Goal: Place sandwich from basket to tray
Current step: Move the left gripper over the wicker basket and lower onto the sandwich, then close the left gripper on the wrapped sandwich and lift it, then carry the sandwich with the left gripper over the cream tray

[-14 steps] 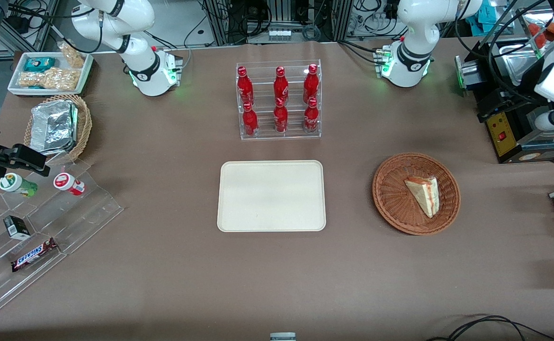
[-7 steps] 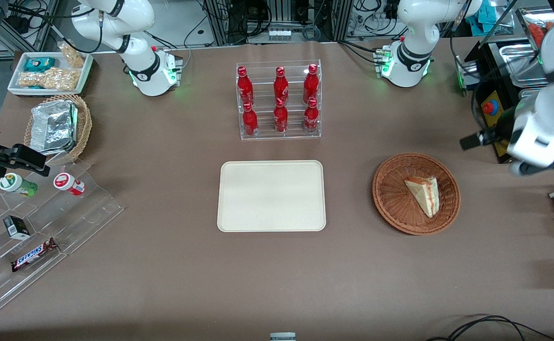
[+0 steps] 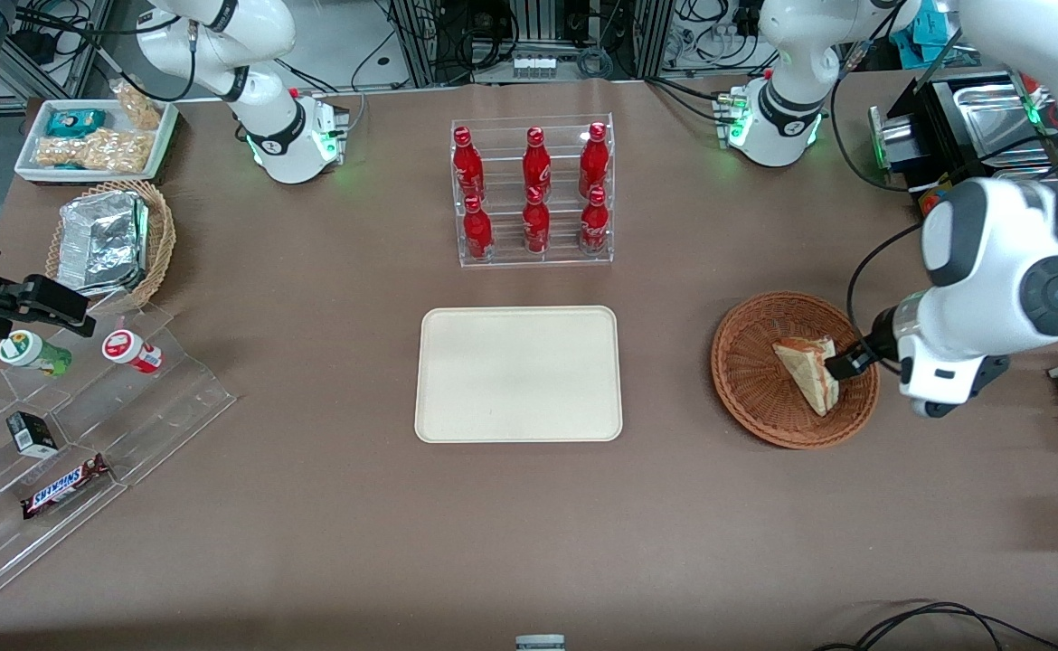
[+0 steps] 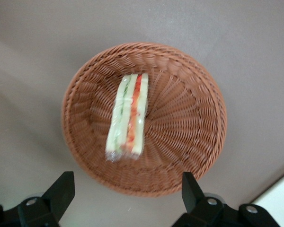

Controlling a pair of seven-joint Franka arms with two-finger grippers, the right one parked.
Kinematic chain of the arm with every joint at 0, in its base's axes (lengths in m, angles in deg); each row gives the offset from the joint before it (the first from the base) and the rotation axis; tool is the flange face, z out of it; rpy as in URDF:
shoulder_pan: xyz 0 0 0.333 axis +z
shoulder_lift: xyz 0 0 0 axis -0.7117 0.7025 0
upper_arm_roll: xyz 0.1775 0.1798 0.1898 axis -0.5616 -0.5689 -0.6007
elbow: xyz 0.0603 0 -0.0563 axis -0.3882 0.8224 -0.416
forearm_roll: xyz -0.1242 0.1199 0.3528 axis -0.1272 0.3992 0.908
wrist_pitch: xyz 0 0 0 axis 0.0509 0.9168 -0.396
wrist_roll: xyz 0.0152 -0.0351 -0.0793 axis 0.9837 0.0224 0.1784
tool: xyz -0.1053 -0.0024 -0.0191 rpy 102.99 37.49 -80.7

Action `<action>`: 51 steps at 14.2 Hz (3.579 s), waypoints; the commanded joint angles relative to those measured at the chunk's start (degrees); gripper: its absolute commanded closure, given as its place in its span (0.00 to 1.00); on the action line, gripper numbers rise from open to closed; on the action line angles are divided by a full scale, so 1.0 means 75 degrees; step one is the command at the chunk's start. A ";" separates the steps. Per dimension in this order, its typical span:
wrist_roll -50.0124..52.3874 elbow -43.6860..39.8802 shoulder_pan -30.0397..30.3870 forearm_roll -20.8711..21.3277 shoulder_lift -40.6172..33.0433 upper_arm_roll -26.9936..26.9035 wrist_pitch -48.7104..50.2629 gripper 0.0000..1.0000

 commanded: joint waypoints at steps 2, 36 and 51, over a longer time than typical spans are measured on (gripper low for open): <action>0.0783 0.0962 -0.0015 0.0102 0.0098 0.0009 -0.1546 0.00; 0.0700 0.0932 -0.1356 0.0161 0.0215 -0.0074 -0.1541 0.93; 0.2812 -0.5234 -0.5991 0.1098 0.4867 -0.0167 -0.0355 0.83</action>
